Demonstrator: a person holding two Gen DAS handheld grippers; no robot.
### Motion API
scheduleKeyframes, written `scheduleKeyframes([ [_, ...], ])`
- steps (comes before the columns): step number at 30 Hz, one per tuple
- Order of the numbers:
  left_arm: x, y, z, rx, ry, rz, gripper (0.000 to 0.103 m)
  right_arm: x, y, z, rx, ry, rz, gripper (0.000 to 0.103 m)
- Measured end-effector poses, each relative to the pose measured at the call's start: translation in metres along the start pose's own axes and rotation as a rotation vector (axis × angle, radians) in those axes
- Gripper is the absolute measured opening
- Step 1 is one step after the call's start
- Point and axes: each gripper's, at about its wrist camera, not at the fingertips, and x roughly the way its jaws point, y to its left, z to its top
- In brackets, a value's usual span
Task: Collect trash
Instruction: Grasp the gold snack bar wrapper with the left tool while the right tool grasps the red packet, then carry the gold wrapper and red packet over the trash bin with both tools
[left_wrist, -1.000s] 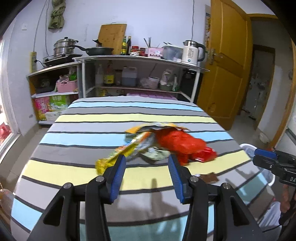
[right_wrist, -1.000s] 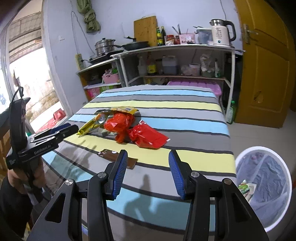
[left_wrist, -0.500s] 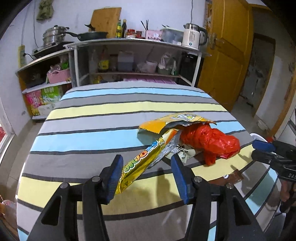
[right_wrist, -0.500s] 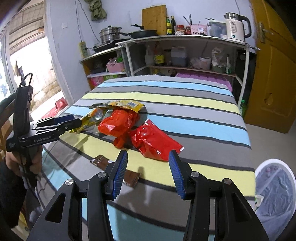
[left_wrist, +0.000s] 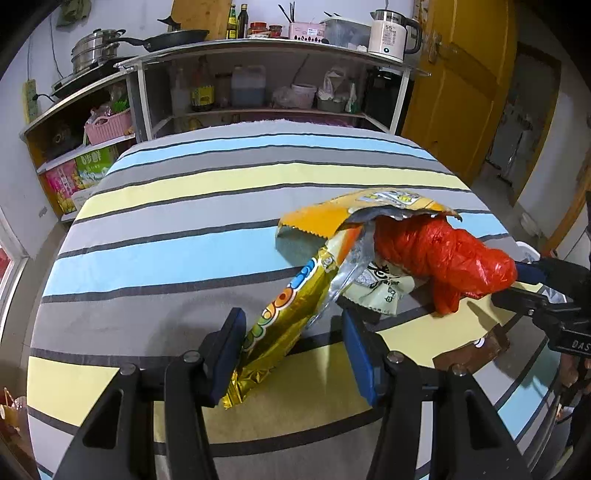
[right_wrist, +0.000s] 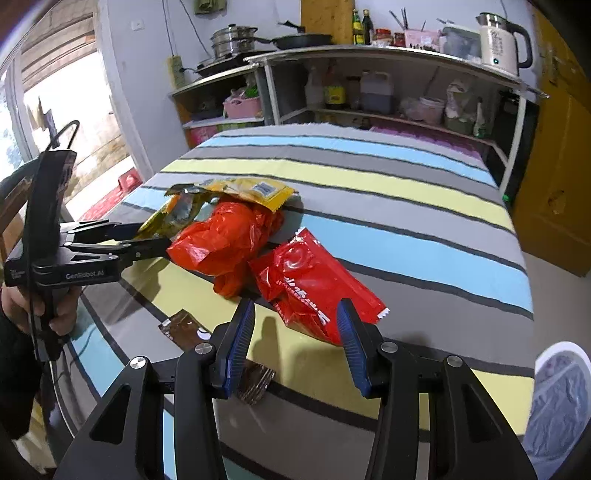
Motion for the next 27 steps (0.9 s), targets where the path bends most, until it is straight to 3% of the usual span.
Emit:
scheduleKeyframes([
  [3,0.001,-0.005,-0.001,0.021,0.012,0.021,0.053,0.008,-0.003,0.001,0.010,0.034,0.016,0.047],
  [5,0.001,-0.006,-0.001,0.035,0.011,0.036,0.044,0.011,-0.003,0.000,0.014,0.053,0.009,0.036],
  [6,0.000,-0.007,-0.001,0.042,0.009,0.042,0.037,0.011,-0.003,0.001,0.016,0.057,0.000,0.025],
  [12,-0.009,-0.010,-0.007,0.025,-0.008,0.044,0.023,0.004,0.001,-0.003,0.003,0.042,-0.015,0.012],
  [27,-0.044,-0.020,-0.034,-0.067,-0.093,-0.012,0.018,-0.041,-0.003,-0.034,0.078,-0.029,-0.050,0.009],
])
